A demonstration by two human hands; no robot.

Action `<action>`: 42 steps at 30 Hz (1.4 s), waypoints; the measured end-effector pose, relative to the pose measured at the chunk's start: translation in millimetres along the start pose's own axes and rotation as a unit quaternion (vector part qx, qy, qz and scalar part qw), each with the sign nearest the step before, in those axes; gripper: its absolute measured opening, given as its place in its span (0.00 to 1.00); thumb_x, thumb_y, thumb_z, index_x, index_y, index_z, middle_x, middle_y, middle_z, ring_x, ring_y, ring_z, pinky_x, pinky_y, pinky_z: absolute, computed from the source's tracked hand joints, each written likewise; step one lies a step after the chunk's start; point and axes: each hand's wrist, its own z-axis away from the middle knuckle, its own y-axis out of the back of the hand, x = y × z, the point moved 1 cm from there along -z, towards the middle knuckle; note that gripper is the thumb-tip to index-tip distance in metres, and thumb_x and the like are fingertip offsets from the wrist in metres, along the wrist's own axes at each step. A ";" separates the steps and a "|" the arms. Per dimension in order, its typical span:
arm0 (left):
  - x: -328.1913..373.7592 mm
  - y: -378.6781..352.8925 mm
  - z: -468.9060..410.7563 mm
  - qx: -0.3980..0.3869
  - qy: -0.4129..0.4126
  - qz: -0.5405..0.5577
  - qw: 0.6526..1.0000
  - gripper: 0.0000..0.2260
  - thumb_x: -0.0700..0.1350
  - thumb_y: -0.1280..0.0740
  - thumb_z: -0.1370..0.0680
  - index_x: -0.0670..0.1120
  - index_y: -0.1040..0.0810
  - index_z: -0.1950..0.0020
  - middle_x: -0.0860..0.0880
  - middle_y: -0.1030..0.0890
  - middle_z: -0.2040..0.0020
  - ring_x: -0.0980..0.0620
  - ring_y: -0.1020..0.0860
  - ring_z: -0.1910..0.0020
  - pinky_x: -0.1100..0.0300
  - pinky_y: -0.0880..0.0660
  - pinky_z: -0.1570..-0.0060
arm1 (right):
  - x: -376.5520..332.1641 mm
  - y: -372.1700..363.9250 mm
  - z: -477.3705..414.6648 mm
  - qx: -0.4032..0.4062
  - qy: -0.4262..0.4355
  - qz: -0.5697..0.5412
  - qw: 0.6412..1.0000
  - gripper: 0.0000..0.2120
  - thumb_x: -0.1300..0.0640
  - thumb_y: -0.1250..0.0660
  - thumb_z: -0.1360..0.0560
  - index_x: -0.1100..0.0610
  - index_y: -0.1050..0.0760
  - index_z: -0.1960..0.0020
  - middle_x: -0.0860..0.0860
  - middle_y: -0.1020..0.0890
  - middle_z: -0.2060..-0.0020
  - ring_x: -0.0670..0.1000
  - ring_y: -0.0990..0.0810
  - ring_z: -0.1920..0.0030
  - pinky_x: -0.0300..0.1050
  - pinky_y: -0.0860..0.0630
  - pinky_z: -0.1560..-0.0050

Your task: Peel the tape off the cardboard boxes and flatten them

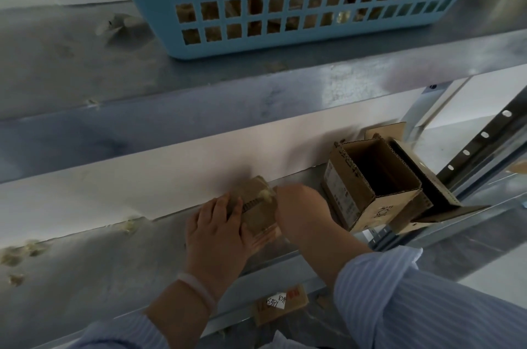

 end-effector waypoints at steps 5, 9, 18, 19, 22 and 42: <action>-0.8 0.3 -1.4 0.018 -0.012 -0.016 1.000 0.21 0.53 0.43 0.25 0.46 0.18 0.40 0.45 0.20 0.40 0.42 0.23 0.43 0.47 0.29 0.46 | 9.5 -7.1 -3.3 -0.019 -0.006 -0.057 0.998 0.05 0.58 0.41 0.21 0.56 0.26 0.49 0.51 0.22 0.57 0.54 0.23 0.57 0.45 0.27 0.58; -5.5 0.6 -2.7 0.046 -0.030 -0.003 0.998 0.20 0.52 0.42 0.26 0.46 0.18 0.41 0.46 0.20 0.41 0.43 0.23 0.44 0.48 0.29 0.47 | 21.4 -14.0 -2.5 -0.007 -0.055 -0.131 0.990 0.06 0.56 0.41 0.20 0.54 0.30 0.55 0.48 0.26 0.64 0.50 0.25 0.61 0.44 0.29 0.61; -9.6 -1.9 -3.9 0.058 -0.039 -0.004 0.998 0.20 0.53 0.43 0.25 0.48 0.18 0.41 0.47 0.20 0.41 0.44 0.24 0.43 0.49 0.31 0.46 | 37.2 -23.9 -9.2 -0.038 -0.158 -0.377 0.912 0.06 0.59 0.38 0.20 0.57 0.26 0.55 0.52 0.16 0.61 0.49 0.16 0.62 0.48 0.18 0.55; -10.0 -2.1 -4.0 0.061 -0.040 -0.002 0.997 0.20 0.53 0.43 0.26 0.48 0.18 0.41 0.47 0.20 0.41 0.44 0.23 0.43 0.49 0.31 0.46 | 38.1 -25.0 -10.0 -0.046 -0.170 -0.408 0.896 0.05 0.60 0.38 0.20 0.58 0.26 0.54 0.54 0.16 0.60 0.50 0.15 0.62 0.49 0.17 0.53; -11.2 -1.8 -4.6 0.062 -0.045 -0.002 0.997 0.20 0.53 0.42 0.26 0.49 0.17 0.41 0.47 0.20 0.40 0.44 0.23 0.43 0.49 0.31 0.46 | 37.7 -23.9 -11.5 -0.072 -0.190 -0.479 0.854 0.05 0.62 0.39 0.19 0.62 0.26 0.51 0.57 0.16 0.60 0.52 0.15 0.62 0.49 0.17 0.55; -9.2 -4.5 -5.0 0.052 -0.034 -0.013 0.998 0.20 0.52 0.42 0.26 0.48 0.18 0.41 0.46 0.20 0.40 0.43 0.23 0.43 0.48 0.30 0.45 | 22.0 -6.3 8.5 -0.018 -0.038 -0.127 0.991 0.06 0.54 0.36 0.23 0.53 0.27 0.58 0.47 0.25 0.65 0.49 0.25 0.62 0.43 0.28 0.63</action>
